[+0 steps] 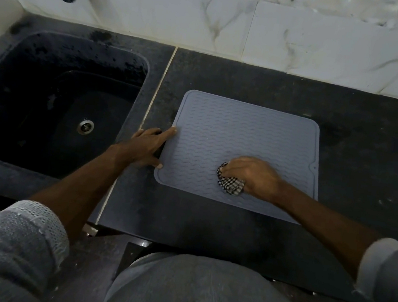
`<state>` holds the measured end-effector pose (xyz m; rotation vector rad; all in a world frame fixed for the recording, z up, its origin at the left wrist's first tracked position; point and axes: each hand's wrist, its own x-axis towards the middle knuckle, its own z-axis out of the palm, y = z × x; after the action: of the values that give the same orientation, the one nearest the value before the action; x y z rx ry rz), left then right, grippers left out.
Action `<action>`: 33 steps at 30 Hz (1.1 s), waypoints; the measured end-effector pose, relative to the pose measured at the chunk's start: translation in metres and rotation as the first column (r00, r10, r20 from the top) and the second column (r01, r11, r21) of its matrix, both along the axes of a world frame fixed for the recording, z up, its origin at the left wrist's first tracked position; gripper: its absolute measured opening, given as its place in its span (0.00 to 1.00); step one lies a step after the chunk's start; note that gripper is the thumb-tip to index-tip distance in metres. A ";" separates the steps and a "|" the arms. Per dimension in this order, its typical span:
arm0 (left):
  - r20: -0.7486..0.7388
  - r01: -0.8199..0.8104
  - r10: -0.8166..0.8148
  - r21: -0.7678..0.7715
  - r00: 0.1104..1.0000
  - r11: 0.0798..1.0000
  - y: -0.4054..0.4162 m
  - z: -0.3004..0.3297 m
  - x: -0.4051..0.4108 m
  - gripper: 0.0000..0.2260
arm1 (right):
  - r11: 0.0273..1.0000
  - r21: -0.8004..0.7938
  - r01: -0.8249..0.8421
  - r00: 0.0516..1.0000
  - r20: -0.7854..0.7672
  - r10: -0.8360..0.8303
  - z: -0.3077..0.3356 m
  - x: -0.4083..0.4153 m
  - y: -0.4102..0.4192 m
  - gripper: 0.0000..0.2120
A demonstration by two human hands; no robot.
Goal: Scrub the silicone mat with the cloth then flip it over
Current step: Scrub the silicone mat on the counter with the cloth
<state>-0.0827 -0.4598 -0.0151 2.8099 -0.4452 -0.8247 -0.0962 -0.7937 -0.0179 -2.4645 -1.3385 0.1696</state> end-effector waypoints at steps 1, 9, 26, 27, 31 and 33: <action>-0.021 -0.016 0.016 -0.026 1.000 1.000 -0.002 0.000 0.000 0.49 | 1.000 0.004 -0.003 1.000 -0.006 0.003 -0.001 0.000 0.000 0.19; 0.115 0.013 0.013 -0.225 0.993 0.974 -0.055 0.004 -0.006 0.47 | 0.998 -0.038 0.044 0.995 -0.085 -0.047 -0.001 -0.001 0.001 0.18; 0.068 0.100 -0.095 -0.086 0.993 0.991 -0.102 -0.025 -0.016 0.53 | 0.995 -0.082 0.056 0.997 -0.048 -0.060 -0.001 -0.010 -0.056 0.20; 0.065 0.096 -0.090 -0.082 0.994 0.992 -0.103 -0.024 -0.016 0.53 | 0.995 -0.083 0.061 0.996 -0.059 -0.066 0.000 -0.011 -0.062 0.20; 0.064 0.099 -0.094 -0.066 0.993 0.993 -0.107 -0.022 -0.015 0.54 | 0.992 -0.074 0.100 0.990 -0.094 -0.107 0.007 -0.004 -0.051 0.18; 0.068 0.101 -0.096 -0.068 0.993 0.993 -0.108 -0.021 -0.014 0.55 | 0.994 -0.059 0.096 0.992 -0.072 -0.100 0.007 0.000 -0.028 0.18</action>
<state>-0.0965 -0.5677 -0.0362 2.7736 -0.6152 -0.7227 -0.0960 -0.8217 -0.0104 -2.5367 -1.1949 0.2763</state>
